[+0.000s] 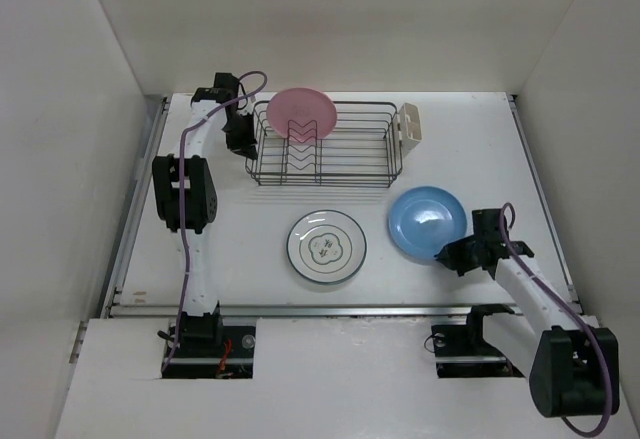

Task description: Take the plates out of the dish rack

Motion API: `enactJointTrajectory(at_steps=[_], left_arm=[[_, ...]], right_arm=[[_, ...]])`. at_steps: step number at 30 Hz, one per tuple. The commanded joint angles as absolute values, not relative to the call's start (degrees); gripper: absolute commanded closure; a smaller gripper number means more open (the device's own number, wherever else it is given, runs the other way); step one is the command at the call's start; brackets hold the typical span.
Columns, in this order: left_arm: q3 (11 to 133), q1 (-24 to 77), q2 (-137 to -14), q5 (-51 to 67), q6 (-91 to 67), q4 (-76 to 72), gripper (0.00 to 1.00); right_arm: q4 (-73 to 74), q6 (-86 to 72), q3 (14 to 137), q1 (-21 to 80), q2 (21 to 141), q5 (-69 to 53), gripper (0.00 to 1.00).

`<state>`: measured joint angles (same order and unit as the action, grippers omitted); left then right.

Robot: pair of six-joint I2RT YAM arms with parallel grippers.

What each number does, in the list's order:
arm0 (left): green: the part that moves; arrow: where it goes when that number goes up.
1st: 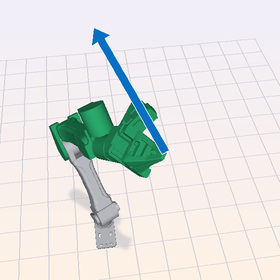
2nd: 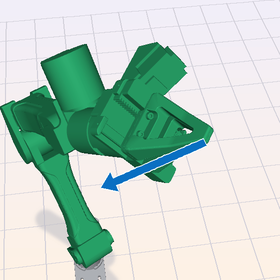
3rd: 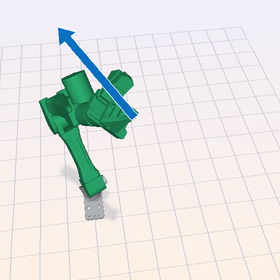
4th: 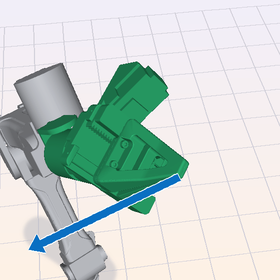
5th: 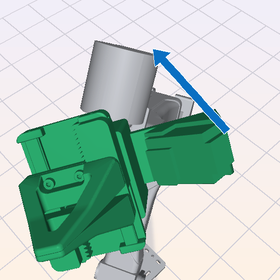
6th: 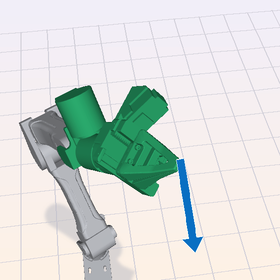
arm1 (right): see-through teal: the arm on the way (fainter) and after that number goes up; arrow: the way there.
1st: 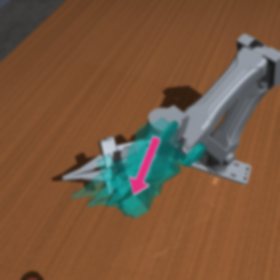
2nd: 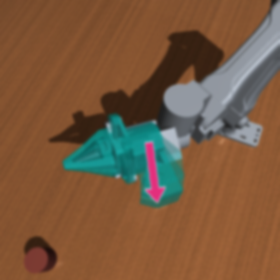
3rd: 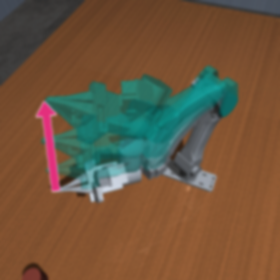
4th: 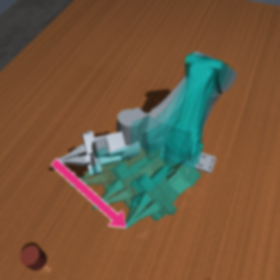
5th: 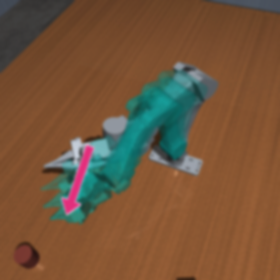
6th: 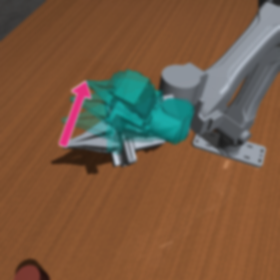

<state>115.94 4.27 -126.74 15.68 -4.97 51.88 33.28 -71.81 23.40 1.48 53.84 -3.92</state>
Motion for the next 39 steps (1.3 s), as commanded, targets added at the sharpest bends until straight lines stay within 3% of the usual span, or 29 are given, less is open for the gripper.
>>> enactJointTrajectory(at_steps=[1, 4, 5, 9, 16, 21, 23, 25, 26, 29, 32, 33, 39], left_arm=[[116.28, 3.34, -120.32, 15.81, -4.83, 52.38, 1.0], [116.28, 3.34, -120.32, 16.61, -4.83, 52.99, 1.0], [116.98, 3.34, -120.84, 16.61, -4.83, 53.0, 1.0], [117.51, 3.34, -120.85, 16.0, -4.83, 53.53, 1.0], [117.51, 3.34, -119.8, 17.05, -5.36, 53.53, 1.0], [118.04, 3.34, -119.79, 18.63, -5.36, 53.53, 1.0], [118.04, 3.34, -119.79, 19.33, -5.36, 53.53, 1.0], [118.04, 2.82, -119.79, 19.95, -5.36, 54.05, 1.0], [118.04, 2.81, -119.79, 20.47, -5.36, 54.05, 1.0], [117.52, 2.81, -119.79, 20.48, -5.36, 54.05, 1.0], [116.98, 2.81, -119.79, 21.09, -5.36, 54.05, 1.0], [116.98, 2.81, -120.32, 21.09, -5.36, 54.05, 1.0], [116.98, 2.81, -120.94, 21.09, -4.13, 54.05, 1.0]], right_arm=[[28.65, -70.41, 22.41, 0.53, 54.49, -7.99, 0.92], [28.04, -69.35, 21.19, 0.0, 55.02, -8.61, 0.81], [28.65, -69.35, 21.18, 0.0, 54.32, -8.61, 0.68], [32.25, -69.35, 21.7, 0.0, 48.1, -6.6, 0.42], [43.75, -70.93, 27.84, 0.0, 37.9, -2.47, 0.25], [53.6, -70.23, 41.46, 0.0, 33.05, 7.53, 0.24], [54.67, -68.22, 49.11, 0.0, 32.35, 13.34, 0.17], [48.65, -60.35, 52.81, 0.0, 32.34, 15.46, 0.0], [44.95, -56.38, 55.26, 0.0, 32.34, 14.95, 0.0], [29.43, -41.95, 59.74, 0.0, 37.42, 7.34, 0.0], [22.35, -33.33, 65.54, 3.33, 51.9, 3.0, 0.0], [21.8, -28.7, 71.48, 6.47, 61.43, 1.34, 0.0], [21.8, -8.82, 97.26, 20.2, 92.51, 0.54, 0.0]])
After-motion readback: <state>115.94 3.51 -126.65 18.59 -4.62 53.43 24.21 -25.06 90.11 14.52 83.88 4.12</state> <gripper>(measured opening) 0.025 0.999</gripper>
